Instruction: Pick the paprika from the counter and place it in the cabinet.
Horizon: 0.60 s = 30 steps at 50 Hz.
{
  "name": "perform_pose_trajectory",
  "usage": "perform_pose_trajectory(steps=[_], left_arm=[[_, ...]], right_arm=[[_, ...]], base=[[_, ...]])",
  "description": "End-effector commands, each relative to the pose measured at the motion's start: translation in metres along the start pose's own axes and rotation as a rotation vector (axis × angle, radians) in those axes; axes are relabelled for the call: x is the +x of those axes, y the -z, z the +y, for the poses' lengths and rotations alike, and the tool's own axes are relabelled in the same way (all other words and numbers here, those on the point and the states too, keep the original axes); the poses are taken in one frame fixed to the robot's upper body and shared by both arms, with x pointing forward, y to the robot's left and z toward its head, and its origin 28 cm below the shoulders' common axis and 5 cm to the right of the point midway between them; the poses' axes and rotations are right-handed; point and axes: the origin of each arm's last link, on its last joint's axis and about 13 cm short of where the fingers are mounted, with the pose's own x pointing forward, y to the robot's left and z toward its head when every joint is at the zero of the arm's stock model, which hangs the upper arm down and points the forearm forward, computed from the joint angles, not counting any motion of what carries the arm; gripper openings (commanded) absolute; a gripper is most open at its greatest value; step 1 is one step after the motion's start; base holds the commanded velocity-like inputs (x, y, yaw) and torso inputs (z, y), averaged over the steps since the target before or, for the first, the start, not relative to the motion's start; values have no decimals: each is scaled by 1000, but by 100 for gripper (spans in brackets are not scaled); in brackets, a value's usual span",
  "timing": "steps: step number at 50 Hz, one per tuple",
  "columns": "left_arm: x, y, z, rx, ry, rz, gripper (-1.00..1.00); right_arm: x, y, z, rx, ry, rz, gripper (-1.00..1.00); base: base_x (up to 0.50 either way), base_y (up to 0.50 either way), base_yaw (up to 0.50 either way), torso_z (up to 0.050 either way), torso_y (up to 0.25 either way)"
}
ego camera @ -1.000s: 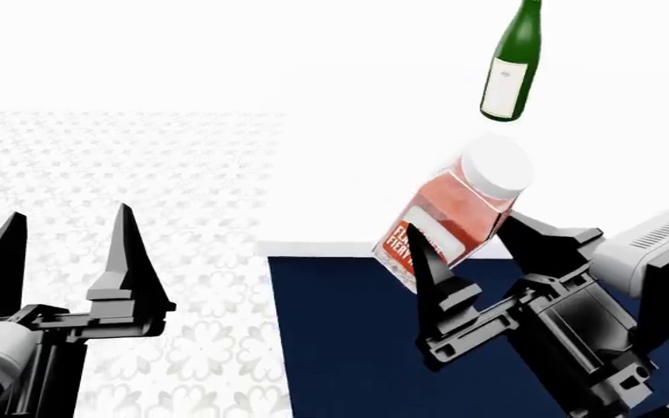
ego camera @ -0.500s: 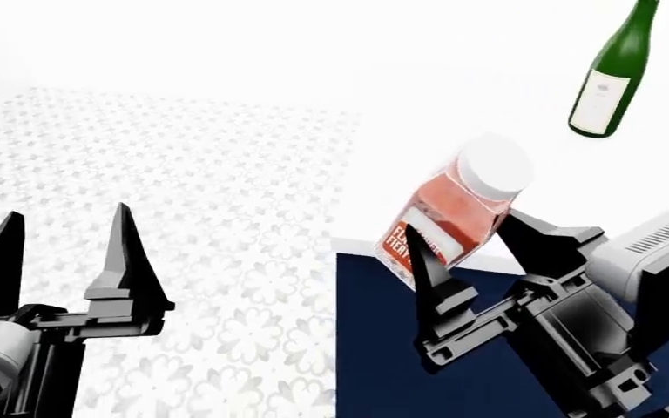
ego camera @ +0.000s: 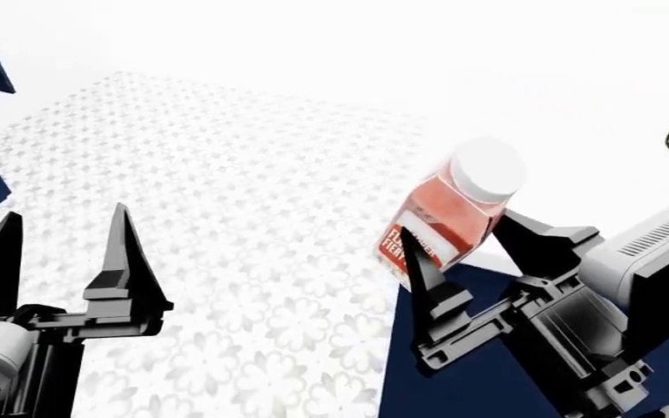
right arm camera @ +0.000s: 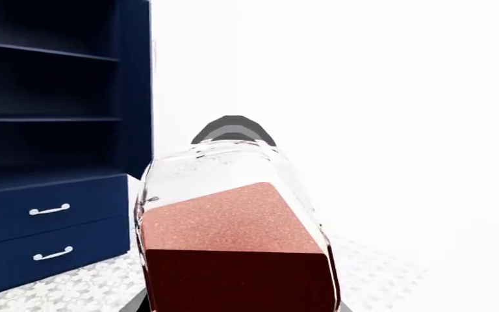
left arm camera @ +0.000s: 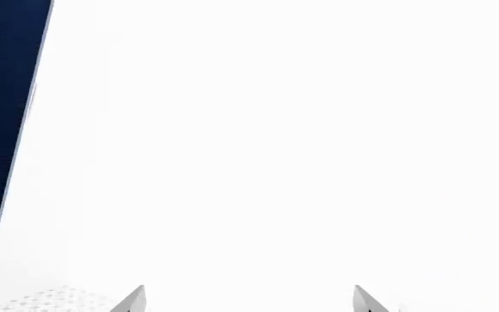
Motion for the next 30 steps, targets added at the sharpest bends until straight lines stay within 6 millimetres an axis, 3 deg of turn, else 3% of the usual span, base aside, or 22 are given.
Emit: perform_pose_trajectory(steps=[1,30], left_arm=[[0,0,0,0,-1,0,100],[0,0,0,1,-2,-2,100]], right_arm=[[1,-2,-2,-27,2,-14,-100],[0,0,-1,-34,0,-12,-100]], base=[[-26,74,500,0,0],[-32,70,500,1,0]])
